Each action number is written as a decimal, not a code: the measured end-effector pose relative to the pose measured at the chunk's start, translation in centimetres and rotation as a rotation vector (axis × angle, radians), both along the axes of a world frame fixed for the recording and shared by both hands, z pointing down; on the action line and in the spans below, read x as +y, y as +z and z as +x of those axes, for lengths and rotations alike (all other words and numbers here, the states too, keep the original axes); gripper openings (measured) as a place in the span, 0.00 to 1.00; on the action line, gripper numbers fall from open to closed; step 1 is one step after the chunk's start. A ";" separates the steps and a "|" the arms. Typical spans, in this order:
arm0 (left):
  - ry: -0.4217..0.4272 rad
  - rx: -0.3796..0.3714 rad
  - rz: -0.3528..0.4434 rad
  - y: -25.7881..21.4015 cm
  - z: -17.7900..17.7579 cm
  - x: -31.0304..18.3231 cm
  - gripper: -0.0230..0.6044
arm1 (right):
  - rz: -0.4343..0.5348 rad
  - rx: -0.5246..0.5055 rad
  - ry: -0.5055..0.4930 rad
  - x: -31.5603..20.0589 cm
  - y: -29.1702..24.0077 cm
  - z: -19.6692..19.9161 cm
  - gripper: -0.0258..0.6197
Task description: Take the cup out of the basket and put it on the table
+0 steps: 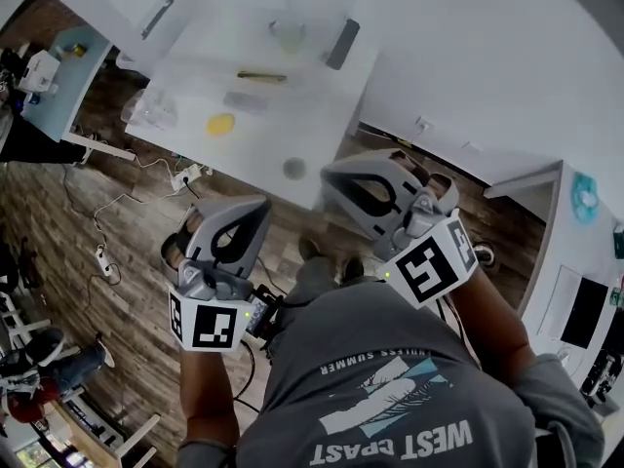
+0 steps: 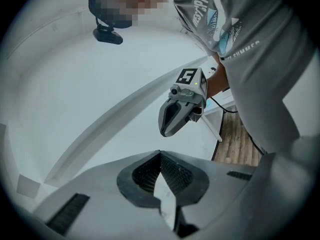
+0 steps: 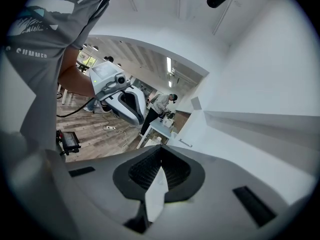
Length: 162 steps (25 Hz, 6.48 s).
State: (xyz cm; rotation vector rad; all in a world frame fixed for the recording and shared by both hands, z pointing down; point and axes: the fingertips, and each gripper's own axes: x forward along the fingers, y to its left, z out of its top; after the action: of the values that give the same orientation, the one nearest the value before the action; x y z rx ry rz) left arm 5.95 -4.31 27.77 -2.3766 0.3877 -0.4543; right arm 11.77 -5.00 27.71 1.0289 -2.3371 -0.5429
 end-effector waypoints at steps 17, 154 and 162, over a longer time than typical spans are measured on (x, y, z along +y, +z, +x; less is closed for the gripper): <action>0.124 0.015 0.026 -0.7 -2.3 -11.0 0.05 | 0.014 0.007 0.148 -10.1 0.1 -1.4 0.06; -0.347 0.054 -0.175 6.0 -16.3 -15.2 0.05 | -0.805 0.668 -0.236 -15.5 35.1 -11.3 0.10; -0.334 0.056 -0.163 5.7 -15.8 -14.6 0.05 | -0.755 0.588 -0.204 -15.5 31.7 -11.2 0.11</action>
State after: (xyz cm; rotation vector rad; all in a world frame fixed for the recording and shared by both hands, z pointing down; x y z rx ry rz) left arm -9.88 -18.89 33.45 -2.4933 0.8075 -0.5906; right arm 0.55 -20.52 59.43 0.2311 -1.8560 0.0069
